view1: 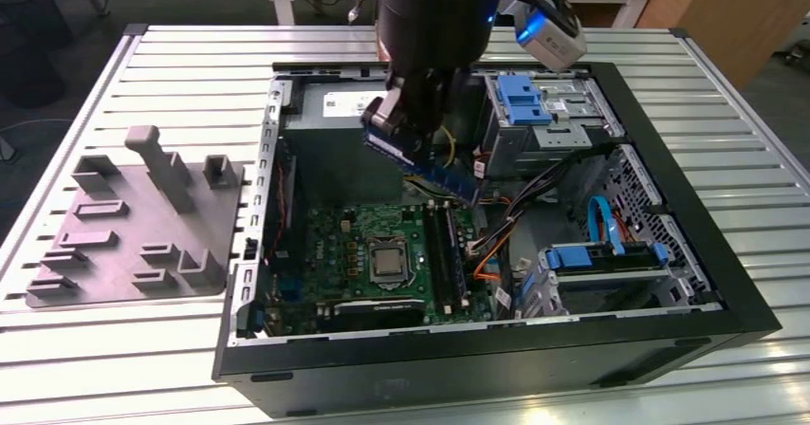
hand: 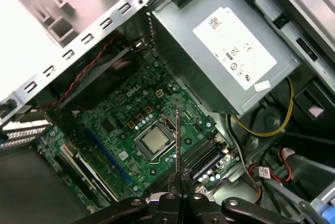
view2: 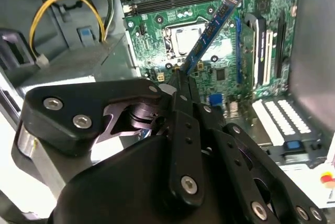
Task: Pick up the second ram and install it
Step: 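Insert the second ram into the second slot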
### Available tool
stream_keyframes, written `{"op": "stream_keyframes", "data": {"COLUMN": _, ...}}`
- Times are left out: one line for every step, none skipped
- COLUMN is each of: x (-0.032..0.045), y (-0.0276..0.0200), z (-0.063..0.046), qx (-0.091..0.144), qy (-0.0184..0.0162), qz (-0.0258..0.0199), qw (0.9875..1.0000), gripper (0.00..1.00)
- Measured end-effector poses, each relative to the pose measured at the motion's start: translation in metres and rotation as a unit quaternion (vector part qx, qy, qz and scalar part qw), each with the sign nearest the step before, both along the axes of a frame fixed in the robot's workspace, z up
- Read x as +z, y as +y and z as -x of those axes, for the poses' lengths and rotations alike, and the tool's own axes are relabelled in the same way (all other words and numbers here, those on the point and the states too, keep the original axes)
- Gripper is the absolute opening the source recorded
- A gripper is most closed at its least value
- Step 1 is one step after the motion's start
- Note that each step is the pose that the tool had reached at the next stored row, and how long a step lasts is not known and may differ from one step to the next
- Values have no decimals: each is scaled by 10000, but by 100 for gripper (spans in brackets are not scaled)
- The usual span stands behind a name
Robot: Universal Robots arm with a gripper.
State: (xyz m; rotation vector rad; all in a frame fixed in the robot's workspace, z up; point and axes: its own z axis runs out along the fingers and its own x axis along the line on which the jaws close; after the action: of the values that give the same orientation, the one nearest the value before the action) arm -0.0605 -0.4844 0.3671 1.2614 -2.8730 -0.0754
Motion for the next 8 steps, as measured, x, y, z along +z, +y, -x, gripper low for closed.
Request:
{"op": "stream_keyframes", "data": {"x": -1, "y": 0, "z": 0, "qx": -90, "qy": 0, "qz": 0, "qw": 10000, "gripper": 11}}
{"op": "stream_keyframes", "data": {"x": -2, "y": 0, "z": 0, "qx": -183, "qy": 0, "qz": 0, "qw": 9998, "gripper": 11}}
{"op": "stream_keyframes", "data": {"x": -3, "y": 0, "z": 0, "qx": -272, "qy": 0, "qz": 0, "qw": 9996, "gripper": 11}}
{"op": "stream_keyframes", "data": {"x": -4, "y": 0, "z": 0, "qx": -363, "qy": 0, "qz": 0, "qw": 9993, "gripper": 11}}
{"op": "stream_keyframes", "data": {"x": -5, "y": 0, "z": 0, "qx": -449, "qy": 0, "qz": 0, "qw": 9990, "gripper": 11}}
{"op": "stream_keyframes", "data": {"x": -7, "y": 0, "z": 0, "qx": -548, "qy": 0, "qz": 0, "qw": 9985, "gripper": 11}}
{"op": "stream_keyframes", "data": {"x": -7, "y": 0, "z": 0, "qx": -637, "qy": 0, "qz": 0, "qw": 9980, "gripper": 11}}
{"op": "stream_keyframes", "data": {"x": -8, "y": 0, "z": 0, "qx": -726, "qy": 0, "qz": 0, "qw": 9974, "gripper": 11}}
